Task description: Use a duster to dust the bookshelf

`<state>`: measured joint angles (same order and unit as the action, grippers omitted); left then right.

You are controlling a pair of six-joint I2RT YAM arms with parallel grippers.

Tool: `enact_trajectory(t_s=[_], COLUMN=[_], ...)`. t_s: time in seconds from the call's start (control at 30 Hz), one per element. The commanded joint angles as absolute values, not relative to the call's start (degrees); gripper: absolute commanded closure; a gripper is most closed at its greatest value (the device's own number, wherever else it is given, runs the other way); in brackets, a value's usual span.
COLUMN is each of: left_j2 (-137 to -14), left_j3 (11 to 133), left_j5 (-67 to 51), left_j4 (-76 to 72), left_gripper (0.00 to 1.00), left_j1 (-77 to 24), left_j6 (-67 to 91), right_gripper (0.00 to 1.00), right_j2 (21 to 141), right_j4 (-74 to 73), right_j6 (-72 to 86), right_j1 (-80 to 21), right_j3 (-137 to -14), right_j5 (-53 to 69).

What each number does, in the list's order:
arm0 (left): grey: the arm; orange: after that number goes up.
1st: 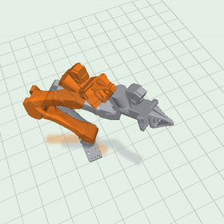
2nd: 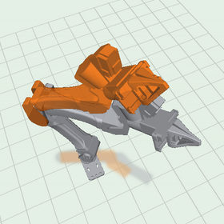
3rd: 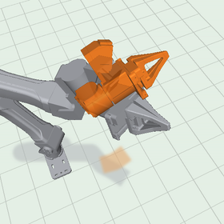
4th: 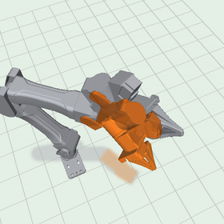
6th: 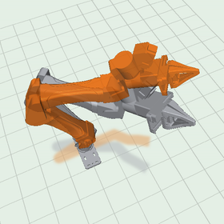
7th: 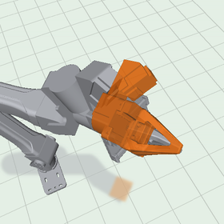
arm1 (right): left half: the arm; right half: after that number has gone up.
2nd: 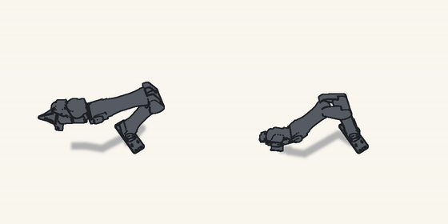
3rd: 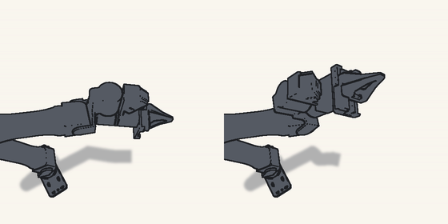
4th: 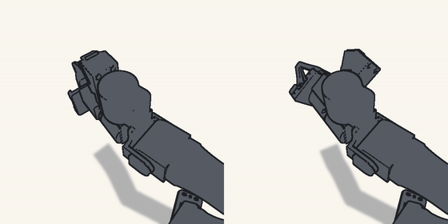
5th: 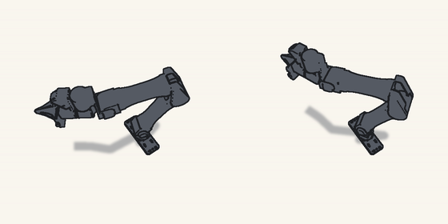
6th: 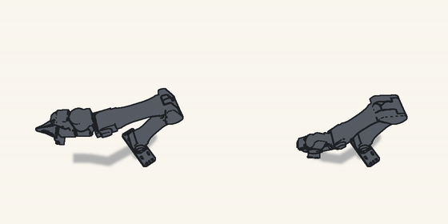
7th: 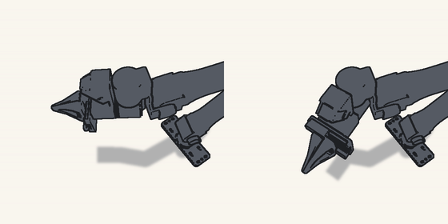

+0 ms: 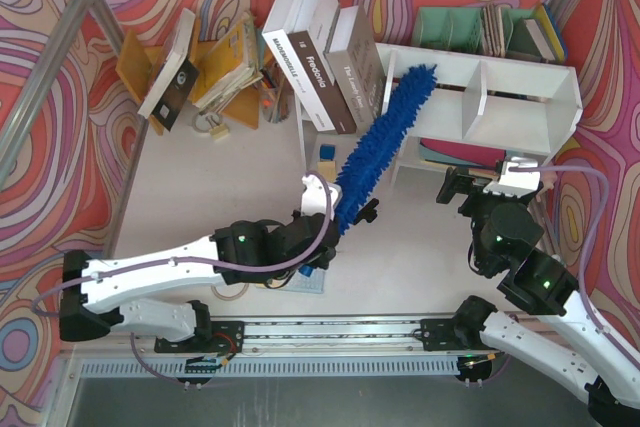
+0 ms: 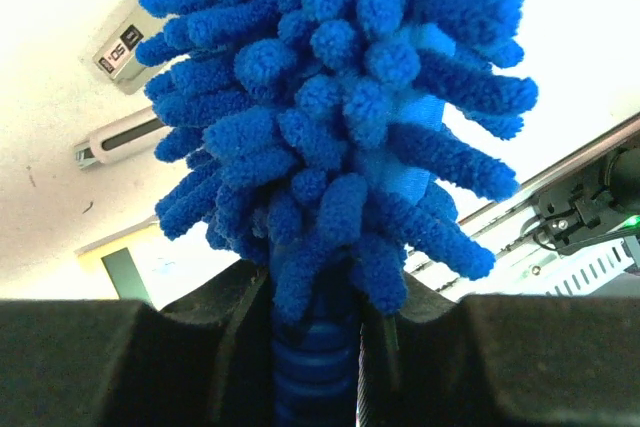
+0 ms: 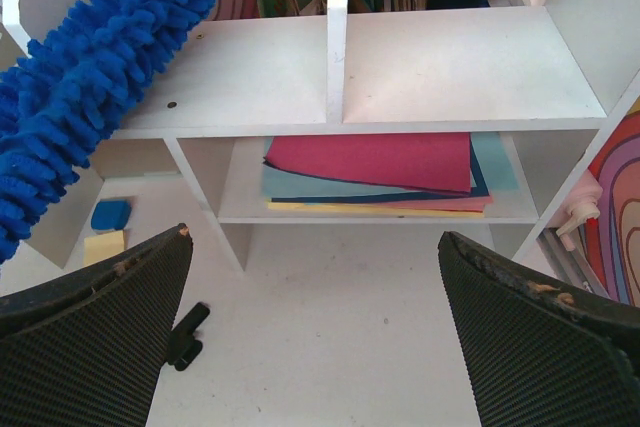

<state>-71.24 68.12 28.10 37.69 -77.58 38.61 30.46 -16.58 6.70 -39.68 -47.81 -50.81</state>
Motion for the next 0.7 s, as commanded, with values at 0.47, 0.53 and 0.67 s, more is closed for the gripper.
enact_trajectory(t_s=[0.47,0.53,0.67], left_j2=[-80.33,-81.50,-83.25], left_j3=[71.65,72.49,74.94], left_j5=[19.51,19.28,18.22], left_j4=[30.50,30.18,29.83], left_gripper=[1.00,1.00,1.00], left_j1=[-77.53,-77.87,-78.12], left_j6=[37.24,36.31,34.58], right_gripper=[0.01,0.01,0.01], right_j2=[29.93,29.66,29.35], right_j4=[-15.59,-15.97,-15.48], right_j6=[7.31,7.64,7.18], right_j1=[-39.47,-39.51,-39.49], right_j3=[-47.86,-47.82,-47.80], right_j5=[-51.73,-51.60,-52.00])
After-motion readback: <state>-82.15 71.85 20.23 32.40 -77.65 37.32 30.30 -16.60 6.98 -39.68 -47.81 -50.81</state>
